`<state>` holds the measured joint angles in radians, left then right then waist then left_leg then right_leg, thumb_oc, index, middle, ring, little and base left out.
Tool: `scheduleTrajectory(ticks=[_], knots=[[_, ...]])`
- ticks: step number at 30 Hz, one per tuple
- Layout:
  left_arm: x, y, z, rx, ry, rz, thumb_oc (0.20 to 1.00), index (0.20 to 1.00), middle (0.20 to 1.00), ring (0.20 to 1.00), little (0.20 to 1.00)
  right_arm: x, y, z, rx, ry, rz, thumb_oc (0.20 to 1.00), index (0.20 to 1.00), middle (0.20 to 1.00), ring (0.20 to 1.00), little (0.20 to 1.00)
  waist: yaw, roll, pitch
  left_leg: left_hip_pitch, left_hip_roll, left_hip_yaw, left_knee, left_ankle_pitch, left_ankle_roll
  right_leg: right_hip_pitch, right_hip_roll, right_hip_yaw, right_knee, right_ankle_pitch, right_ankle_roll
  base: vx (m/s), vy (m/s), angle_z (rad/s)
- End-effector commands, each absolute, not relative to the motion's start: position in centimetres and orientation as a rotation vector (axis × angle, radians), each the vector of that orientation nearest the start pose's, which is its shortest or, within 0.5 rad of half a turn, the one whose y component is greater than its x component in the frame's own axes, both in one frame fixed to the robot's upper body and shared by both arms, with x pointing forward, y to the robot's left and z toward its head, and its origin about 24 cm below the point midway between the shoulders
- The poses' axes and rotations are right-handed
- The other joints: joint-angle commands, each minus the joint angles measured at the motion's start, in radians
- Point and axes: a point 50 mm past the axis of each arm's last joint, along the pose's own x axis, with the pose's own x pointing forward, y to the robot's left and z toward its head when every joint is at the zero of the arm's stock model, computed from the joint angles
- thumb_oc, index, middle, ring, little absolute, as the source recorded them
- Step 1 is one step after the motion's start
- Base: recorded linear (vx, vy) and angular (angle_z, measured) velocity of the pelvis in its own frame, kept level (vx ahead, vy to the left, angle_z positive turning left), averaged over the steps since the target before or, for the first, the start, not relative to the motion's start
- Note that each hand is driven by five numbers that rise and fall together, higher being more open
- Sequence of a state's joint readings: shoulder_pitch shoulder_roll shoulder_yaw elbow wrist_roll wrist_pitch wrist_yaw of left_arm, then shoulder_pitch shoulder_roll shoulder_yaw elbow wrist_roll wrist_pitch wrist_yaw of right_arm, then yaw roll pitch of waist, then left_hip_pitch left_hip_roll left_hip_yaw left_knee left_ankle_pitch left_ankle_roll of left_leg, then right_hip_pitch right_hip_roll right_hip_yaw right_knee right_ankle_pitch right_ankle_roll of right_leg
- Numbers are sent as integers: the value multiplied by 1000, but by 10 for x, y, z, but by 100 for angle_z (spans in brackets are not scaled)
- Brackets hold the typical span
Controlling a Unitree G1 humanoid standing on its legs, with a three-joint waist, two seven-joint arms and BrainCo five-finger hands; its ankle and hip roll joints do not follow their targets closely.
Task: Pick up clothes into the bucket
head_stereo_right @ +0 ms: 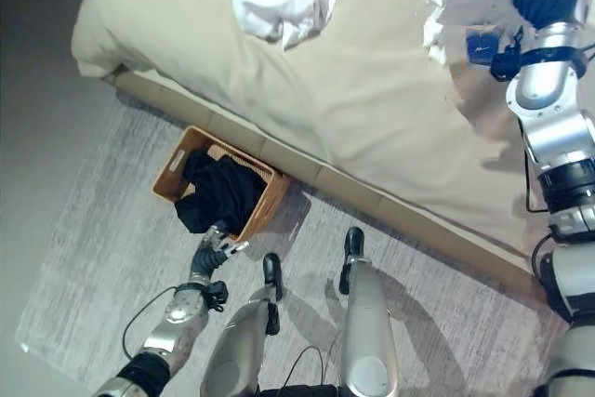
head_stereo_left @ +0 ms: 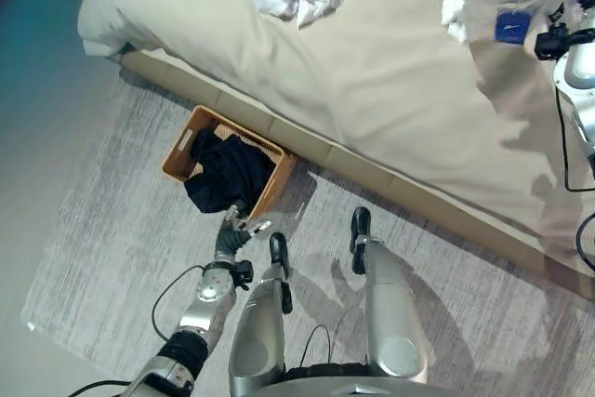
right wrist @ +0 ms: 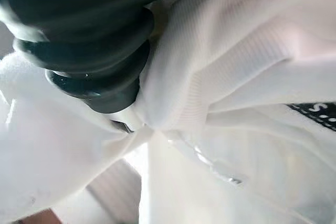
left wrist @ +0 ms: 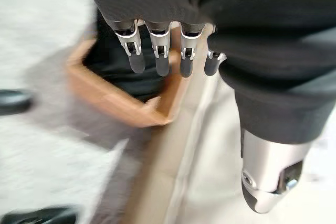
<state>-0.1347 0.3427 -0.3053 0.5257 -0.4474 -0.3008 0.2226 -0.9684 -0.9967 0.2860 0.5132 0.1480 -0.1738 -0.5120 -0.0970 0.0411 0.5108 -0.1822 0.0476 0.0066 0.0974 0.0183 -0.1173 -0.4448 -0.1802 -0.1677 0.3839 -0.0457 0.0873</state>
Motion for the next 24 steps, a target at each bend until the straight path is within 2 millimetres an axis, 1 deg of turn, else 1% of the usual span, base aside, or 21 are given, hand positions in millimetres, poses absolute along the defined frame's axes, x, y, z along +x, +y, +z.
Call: scheduleTrajectory(ticks=[1,2,3,6,8,9,10,13,14,15,16,17,18,19,20,22,23,24], knots=[[254,220,16,3,-4,105,1000,1000,1000,1000,1000,322,-286,336,-721,-860,-539,200,200,200,200,200,18,-91,-87,76,-50,22,130,-198,43,70,-51,115,-196,200,115,20,124,-12],[256,221,27,-16,-48,86,1000,1000,1000,1000,1000,322,-286,328,-731,-839,-515,200,200,200,200,200,16,-93,-108,88,-53,27,127,-203,47,86,-58,116,-211,207,122,37,122,-14],[258,223,38,-15,-90,72,1000,1000,1000,1000,1000,324,-288,313,-735,-790,-488,200,200,200,200,200,20,-95,-128,110,-54,30,131,-220,52,123,-61,115,-234,214,132,38,140,-9],[262,225,73,-12,-213,9,1000,1000,1000,1000,1000,325,-292,282,-766,-672,-411,200,200,200,200,200,27,-118,-182,152,-80,41,141,-244,72,181,-87,126,-293,251,154,11,150,-8],[264,225,89,16,-260,-36,1000,1000,1000,1000,1000,326,-292,266,-777,-608,-361,200,200,200,200,200,33,-130,-208,166,-92,50,158,-261,84,199,-100,128,-325,273,167,-24,119,-7],[264,225,89,17,-259,-37,1000,1000,1000,1000,1000,326,-292,265,-776,-607,-361,200,200,200,200,200,35,-131,-208,167,-92,51,158,-262,84,201,-99,129,-328,274,168,-57,155,-20],[267,225,105,59,-302,-83,1000,1000,1000,1000,1000,325,-292,246,-770,-540,-307,200,200,200,200,200,40,-142,-230,179,-105,58,172,-274,95,218,-111,131,-346,294,174,-72,161,-19],[273,217,131,128,-377,-180,1000,1000,1000,1000,1000,325,-283,223,-738,-472,-206,200,200,200,200,200,47,-146,-253,216,-109,72,147,-266,105,235,-121,113,-334,302,174,-86,161,-17],[273,217,131,128,-377,-180,1000,1000,1000,1000,1000,325,-283,223,-738,-472,-206,200,200,200,200,200,48,-146,-253,217,-109,72,147,-266,105,235,-121,113,-334,302,174,-76,146,-21],[277,207,145,164,-410,-261,1000,1000,1000,1000,1000,324,-275,215,-728,-451,-138,200,200,200,200,200,49,-143,-263,257,-104,78,100,-248,108,239,-121,93,-306,311,174,-72,116,-13],[278,203,150,182,-422,-290,1000,1000,1000,1000,1000,325,-274,213,-727,-440,-125,200,200,200,200,200,51,-141,-263,271,-100,78,82,-239,108,241,-119,80,-290,314,174,-121,170,-10],[281,195,158,204,-440,-344,1000,1000,1000,1000,1000,325,-266,212,-731,-442,-80,200,200,200,200,200,54,-133,-260,285,-93,77,62,-224,110,255,-105,49,-257,294,174,-120,113,-9],[283,191,163,216,-451,-374,1000,1000,1000,1000,1000,324,-265,210,-735,-436,-65,200,200,200,200,200,51,-135,-266,286,-98,74,45,-209,113,261,-105,43,-249,285,174,-122,130,-9],[285,185,167,236,-458,-418,1000,1000,1000,1000,1000,322,-264,210,-742,-436,-46,200,200,200,200,200,46,-128,-268,293,-95,67,37,-203,117,272,-88,52,-220,259,173,-134,107,-6],[288,174,171,253,-458,-481,1000,1000,1000,1000,1000,321,-259,211,-748,-440,-14,200,200,200,200,200,40,-127,-276,284,-95,60,30,-186,124,281,-57,80,-177,222,161,-117,84,-4],[293,158,170,240,-435,-570,1000,1000,1000,1000,1000,318,-254,212,-743,-452,31,200,200,200,200,200,41,-126,-299,278,-96,52,14,-170,130,312,-8,108,-147,158,136,-71,26,6],[296,149,169,239,-418,-619,1000,1000,1000,1000,1000,316,-251,216,-743,-470,44,200,200,200,200,200,45,-127,-316,267,-99,49,12,-160,131,340,2,106,-152,133,127,-36,-17,11],[298,140,166,229,-391,-662,1000,1000,1000,1000,1000,316,-246,220,-742,-485,69,200,200,200,200,200,48,-127,-330,261,-97,54,6,-152,130,355,6,99,-152,123,122,-45,-42,10]])
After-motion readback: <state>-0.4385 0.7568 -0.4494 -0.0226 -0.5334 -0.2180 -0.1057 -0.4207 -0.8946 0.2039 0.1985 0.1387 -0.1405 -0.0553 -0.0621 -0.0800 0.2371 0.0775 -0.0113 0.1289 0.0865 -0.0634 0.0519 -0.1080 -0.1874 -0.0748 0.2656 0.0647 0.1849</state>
